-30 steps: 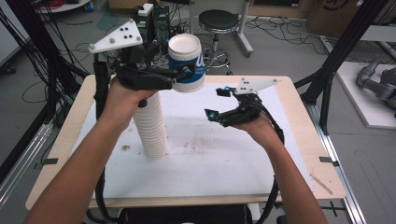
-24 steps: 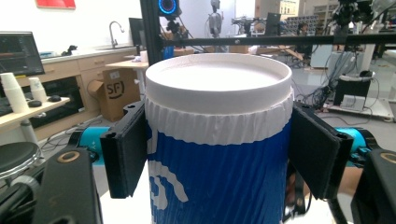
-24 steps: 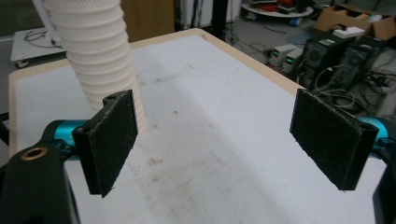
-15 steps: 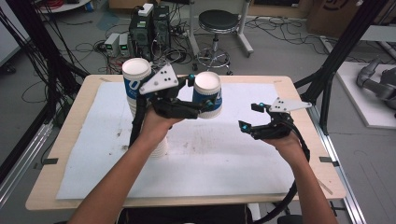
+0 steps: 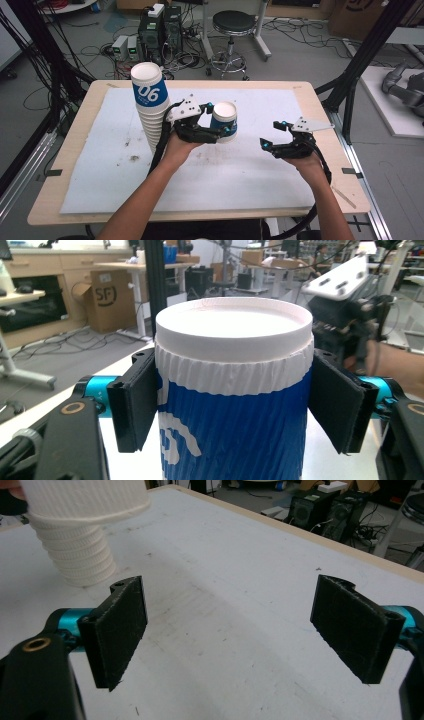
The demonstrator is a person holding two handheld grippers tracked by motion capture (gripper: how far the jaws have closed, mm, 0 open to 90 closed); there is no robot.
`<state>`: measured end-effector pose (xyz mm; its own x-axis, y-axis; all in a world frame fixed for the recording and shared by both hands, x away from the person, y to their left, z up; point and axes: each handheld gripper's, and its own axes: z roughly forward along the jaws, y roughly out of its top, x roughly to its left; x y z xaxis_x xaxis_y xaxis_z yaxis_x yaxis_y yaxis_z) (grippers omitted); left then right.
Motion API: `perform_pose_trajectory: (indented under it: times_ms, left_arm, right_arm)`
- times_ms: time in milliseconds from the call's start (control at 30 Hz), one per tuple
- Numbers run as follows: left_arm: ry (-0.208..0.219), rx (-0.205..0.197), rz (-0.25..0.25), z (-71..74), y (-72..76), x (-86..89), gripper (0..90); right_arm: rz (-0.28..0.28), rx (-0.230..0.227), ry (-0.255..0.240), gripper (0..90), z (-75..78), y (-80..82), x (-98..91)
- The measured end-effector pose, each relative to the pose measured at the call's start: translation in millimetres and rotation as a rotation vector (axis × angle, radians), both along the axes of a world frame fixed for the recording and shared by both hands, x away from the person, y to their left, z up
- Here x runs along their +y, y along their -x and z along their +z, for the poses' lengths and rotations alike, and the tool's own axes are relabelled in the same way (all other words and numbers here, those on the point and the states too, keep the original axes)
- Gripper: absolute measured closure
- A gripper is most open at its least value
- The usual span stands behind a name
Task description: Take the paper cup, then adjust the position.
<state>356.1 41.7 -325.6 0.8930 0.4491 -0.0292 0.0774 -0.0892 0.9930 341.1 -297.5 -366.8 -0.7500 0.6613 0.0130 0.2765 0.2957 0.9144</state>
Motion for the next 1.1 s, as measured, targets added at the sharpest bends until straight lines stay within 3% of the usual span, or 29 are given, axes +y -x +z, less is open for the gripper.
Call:
perform_pose_trajectory:
  times_ms: [133,167,433,600,733,1100]
  left_arm:
    - [-0.006,0.003,0.011,-4.1,-1.2,1.5,26.7]
    - [-0.013,0.005,0.009,-5.7,-1.6,1.7,26.7]
    - [-0.02,0.014,-0.001,-12.0,-1.4,1.8,26.6]
    - [-0.031,0.013,-0.032,-12.8,-1.1,2.7,26.7]
    - [-0.03,0.009,-0.061,-13.1,0.6,3.1,26.7]
    - [-0.003,0.023,-0.083,-17.2,5.9,7.5,26.8]
  right_arm:
    - [0.015,0.004,-0.005,15.4,-1.7,3.6,1.2]
    - [0.031,-0.02,-0.026,15.4,-0.8,8.1,1.0]
    - [0.073,-0.037,-0.067,15.4,1.5,17.2,6.9]
    - [0.159,-0.034,-0.108,15.3,1.2,20.4,23.7]
    - [0.206,-0.029,-0.104,15.4,0.8,22.1,37.3]
    - [0.274,-0.013,-0.115,15.3,0.1,17.8,64.4]
